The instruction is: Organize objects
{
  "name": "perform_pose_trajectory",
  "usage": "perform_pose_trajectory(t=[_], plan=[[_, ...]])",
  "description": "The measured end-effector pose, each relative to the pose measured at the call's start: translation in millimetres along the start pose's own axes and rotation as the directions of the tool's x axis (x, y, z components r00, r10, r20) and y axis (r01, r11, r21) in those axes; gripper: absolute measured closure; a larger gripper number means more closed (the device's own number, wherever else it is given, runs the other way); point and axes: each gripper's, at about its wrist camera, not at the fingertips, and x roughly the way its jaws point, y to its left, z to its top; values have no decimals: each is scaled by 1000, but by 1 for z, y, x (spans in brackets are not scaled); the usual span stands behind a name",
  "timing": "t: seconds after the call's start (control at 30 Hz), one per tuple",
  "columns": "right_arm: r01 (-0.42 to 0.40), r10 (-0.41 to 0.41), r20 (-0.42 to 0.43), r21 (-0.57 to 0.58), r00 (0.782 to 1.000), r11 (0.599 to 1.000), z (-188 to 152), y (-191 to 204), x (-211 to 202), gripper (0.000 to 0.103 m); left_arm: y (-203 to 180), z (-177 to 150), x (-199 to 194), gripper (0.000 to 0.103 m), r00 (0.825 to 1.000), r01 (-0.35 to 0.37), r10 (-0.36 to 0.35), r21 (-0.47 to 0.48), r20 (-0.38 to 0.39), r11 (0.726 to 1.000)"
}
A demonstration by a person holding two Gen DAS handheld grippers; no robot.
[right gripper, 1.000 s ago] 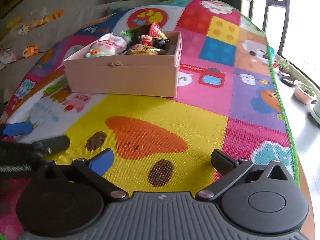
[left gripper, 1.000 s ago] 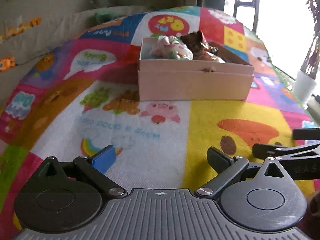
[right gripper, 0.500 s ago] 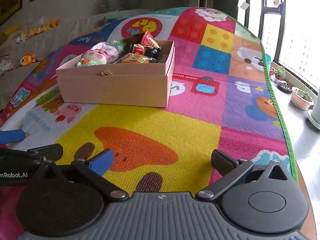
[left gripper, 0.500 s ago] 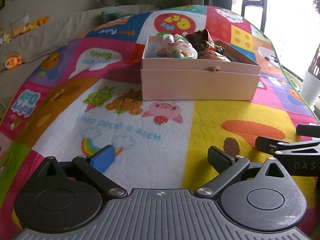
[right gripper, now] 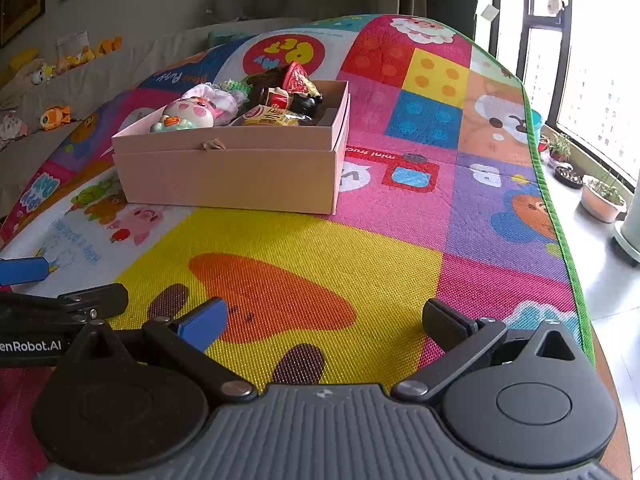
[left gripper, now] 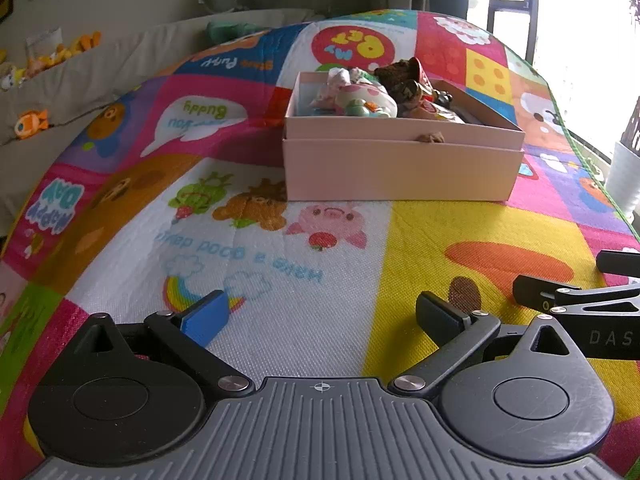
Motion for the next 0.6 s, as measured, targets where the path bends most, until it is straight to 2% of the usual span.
perform_pose_trajectory(t=[0.6], plan=[[-2, 2, 0, 3, 1000, 1000, 0, -1, -1, 0, 0, 0, -1, 1, 1000, 0, 0, 1, -1, 1000]])
